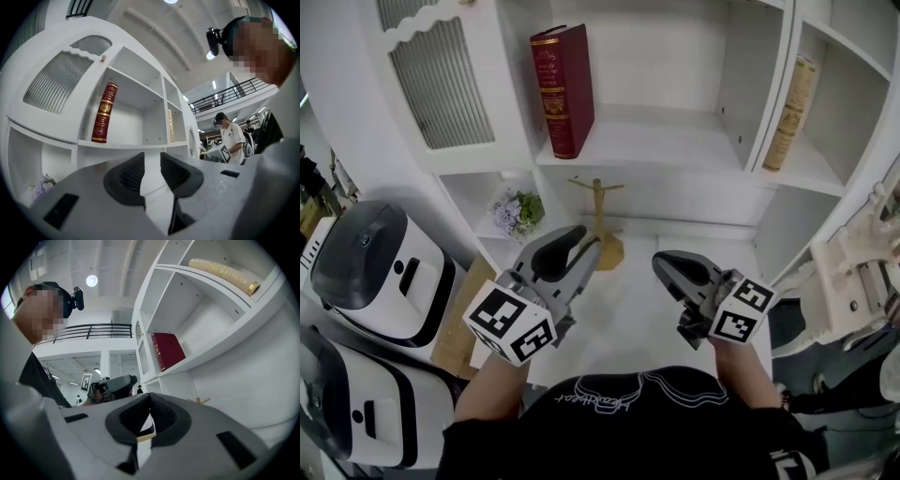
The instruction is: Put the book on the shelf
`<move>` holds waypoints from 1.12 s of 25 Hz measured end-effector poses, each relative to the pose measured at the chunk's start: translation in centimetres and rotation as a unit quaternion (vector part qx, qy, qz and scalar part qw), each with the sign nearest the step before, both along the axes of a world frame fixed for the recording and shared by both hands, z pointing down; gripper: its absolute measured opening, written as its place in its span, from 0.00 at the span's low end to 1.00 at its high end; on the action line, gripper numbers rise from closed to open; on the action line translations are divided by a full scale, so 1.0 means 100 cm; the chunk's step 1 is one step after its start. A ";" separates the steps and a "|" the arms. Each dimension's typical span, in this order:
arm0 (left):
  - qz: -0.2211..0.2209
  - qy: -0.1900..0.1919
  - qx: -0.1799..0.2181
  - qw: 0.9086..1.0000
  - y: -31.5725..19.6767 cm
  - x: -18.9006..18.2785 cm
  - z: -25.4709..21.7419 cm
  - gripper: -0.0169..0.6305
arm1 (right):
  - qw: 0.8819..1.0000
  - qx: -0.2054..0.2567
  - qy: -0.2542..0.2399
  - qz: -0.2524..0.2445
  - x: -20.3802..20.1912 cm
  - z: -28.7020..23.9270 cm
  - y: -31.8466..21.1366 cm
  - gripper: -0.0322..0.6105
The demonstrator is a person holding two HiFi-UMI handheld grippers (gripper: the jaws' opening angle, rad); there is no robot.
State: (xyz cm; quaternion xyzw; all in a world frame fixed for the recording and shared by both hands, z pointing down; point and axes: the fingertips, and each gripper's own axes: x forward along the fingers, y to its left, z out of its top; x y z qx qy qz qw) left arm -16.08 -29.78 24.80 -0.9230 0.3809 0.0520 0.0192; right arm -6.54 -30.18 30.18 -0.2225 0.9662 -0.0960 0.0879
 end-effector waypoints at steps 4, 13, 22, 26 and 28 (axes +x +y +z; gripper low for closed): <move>0.024 0.021 -0.012 0.999 0.022 0.003 0.022 0.06 | 1.000 0.003 0.012 -0.002 -0.007 0.005 0.006 0.05; 0.037 0.057 -0.056 0.996 0.024 0.005 0.050 0.03 | 1.000 -0.016 0.004 -0.002 -0.009 0.018 0.006 0.05; 0.047 0.061 -0.082 0.994 0.019 0.013 0.059 0.03 | 1.000 -0.024 0.006 -0.007 -0.007 0.023 0.006 0.05; 0.047 0.065 -0.086 0.993 0.020 0.014 0.059 0.03 | 1.000 -0.024 0.008 -0.008 -0.007 0.022 0.007 0.05; 0.047 0.064 -0.086 0.993 0.020 0.016 0.058 0.03 | 1.000 -0.022 0.009 -0.008 -0.008 0.020 0.008 0.05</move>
